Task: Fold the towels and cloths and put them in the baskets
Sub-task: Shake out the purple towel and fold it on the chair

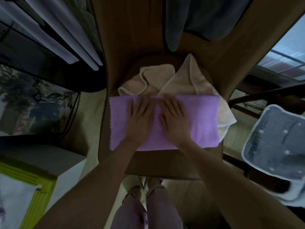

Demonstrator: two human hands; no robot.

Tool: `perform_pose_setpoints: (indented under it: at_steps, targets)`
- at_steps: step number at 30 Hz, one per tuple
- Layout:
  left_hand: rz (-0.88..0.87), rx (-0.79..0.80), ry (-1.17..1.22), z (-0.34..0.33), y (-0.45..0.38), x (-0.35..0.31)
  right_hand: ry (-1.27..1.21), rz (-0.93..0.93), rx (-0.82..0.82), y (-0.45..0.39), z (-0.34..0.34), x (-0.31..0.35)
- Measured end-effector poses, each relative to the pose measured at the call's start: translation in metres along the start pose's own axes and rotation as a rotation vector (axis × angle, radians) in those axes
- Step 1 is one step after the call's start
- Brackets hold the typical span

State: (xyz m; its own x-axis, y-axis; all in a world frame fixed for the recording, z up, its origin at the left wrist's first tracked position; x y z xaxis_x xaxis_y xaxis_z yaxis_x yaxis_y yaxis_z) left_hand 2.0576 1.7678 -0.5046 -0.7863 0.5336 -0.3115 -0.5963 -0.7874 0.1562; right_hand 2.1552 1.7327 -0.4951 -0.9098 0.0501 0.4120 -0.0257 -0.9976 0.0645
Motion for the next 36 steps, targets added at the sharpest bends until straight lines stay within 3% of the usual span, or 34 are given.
perform_pose_setpoints:
  at_steps: [2,5,8,11,13,18,25,32,36]
  targets:
    - [0.046,0.056,-0.048,-0.014,-0.007,0.019,0.059,-0.035,0.060,-0.003,-0.007,-0.027]
    - [0.086,0.008,-0.083,-0.007,-0.011,0.043,0.166,-0.213,-0.002,-0.001,0.017,-0.085]
    - [0.255,-0.073,-0.040,0.012,0.001,0.067,0.173,-0.335,-0.056,0.003,0.034,-0.100]
    - [0.553,-0.295,0.248,0.041,0.034,0.091,0.106,-0.304,-0.155,0.003,0.041,-0.060]
    - [0.743,-0.404,0.507,0.048,0.059,0.104,0.040,-0.242,-0.136,0.004,0.030,-0.029]
    - [0.940,-0.293,0.780,0.034,0.080,0.102,-0.033,-0.284,-0.088,0.009,-0.004,-0.010]
    - [0.865,-0.140,0.862,0.015,0.058,0.101,0.030,-0.281,-0.107,0.003,-0.016,-0.011]
    - [0.725,-0.192,0.958,0.019,0.054,0.104,0.084,-0.241,-0.042,-0.001,-0.023,-0.015]
    - [0.736,-0.231,0.990,0.036,0.060,0.112,0.048,-0.141,-0.039,0.020,-0.011,0.009]
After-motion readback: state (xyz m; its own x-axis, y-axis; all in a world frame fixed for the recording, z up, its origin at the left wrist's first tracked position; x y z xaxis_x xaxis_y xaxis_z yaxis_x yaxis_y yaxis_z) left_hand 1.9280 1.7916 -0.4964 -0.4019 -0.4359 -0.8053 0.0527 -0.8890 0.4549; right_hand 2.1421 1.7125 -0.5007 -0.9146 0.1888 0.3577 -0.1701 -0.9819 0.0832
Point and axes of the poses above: each hand's wrist, its own y-axis away from the middle knuckle, its own z-axis out of the back of the hand, x = y × z, the point moved 9 cm from there along -y, towards the middle knuckle, and after that the axes turned 1 degree about -y, right-handed, at the moved point
